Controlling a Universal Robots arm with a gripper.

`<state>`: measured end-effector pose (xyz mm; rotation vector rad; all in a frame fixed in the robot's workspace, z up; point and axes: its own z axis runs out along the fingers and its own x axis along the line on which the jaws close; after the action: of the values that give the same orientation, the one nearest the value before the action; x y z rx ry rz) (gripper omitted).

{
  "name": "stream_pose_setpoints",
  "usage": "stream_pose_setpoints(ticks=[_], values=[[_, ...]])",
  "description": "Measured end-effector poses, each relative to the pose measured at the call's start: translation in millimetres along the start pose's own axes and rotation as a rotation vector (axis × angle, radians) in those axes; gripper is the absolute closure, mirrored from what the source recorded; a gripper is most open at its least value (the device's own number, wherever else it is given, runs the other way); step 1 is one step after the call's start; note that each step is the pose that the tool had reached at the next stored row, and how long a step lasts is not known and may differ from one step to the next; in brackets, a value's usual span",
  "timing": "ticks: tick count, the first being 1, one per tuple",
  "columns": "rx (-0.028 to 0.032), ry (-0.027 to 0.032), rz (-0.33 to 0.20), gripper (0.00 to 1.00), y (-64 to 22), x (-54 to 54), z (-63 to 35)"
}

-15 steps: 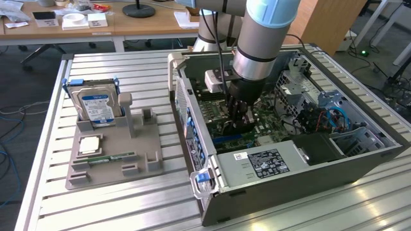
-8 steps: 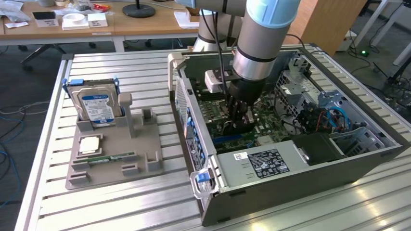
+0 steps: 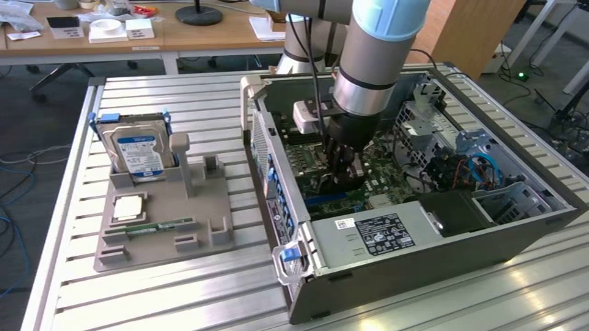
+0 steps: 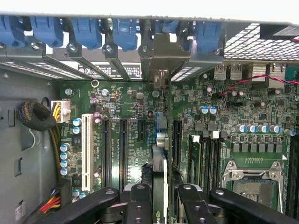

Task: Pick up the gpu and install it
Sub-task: 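Insert the gpu into the slot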

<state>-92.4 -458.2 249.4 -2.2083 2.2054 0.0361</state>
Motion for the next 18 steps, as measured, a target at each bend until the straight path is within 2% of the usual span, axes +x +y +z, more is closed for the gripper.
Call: stream_pose_setpoints(ticks=[18], values=[[0.0004, 0.0003, 0.000, 0.74, 0.9, 0.0, 0.7]])
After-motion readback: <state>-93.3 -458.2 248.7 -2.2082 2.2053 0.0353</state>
